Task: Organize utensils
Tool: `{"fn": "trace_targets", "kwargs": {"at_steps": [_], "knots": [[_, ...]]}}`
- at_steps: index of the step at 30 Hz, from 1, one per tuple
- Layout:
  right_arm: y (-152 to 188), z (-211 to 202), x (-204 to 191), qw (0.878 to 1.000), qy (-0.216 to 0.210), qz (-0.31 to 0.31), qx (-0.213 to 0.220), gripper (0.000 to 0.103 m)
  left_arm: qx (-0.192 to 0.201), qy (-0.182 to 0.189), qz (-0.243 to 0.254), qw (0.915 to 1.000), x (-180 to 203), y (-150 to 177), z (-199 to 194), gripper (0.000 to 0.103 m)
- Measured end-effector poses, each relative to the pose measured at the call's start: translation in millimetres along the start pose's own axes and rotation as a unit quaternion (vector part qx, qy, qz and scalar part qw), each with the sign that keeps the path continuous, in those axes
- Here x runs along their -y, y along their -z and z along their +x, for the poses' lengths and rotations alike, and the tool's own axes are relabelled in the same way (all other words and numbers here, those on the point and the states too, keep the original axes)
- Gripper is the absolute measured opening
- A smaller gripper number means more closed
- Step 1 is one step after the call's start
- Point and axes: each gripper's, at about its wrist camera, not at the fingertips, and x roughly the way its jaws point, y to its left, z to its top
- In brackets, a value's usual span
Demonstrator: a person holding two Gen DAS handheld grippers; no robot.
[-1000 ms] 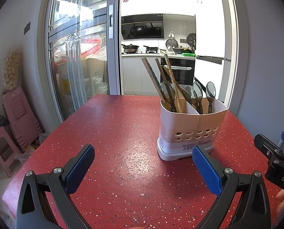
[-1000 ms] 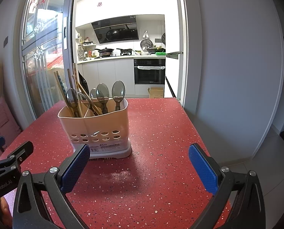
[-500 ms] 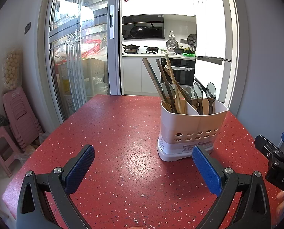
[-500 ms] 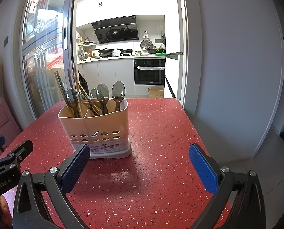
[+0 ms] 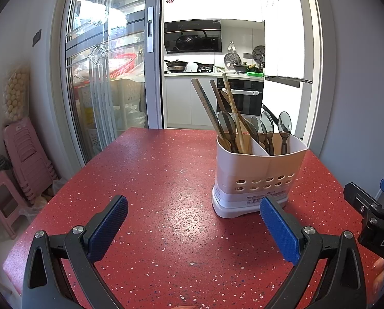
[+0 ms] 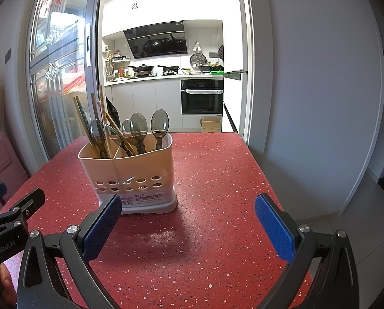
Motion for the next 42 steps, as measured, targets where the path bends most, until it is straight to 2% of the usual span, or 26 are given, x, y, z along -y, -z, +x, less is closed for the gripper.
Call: {"fn": "trace_targets", "kwargs": {"at_steps": [42], "knots": [[-0.9,0.6,1.5,1.000,-0.002,-0.002,0.000,0.103,-0.004,0.001,0.000,1.0000,4.7,-0.2,1.6,0.103]]}}
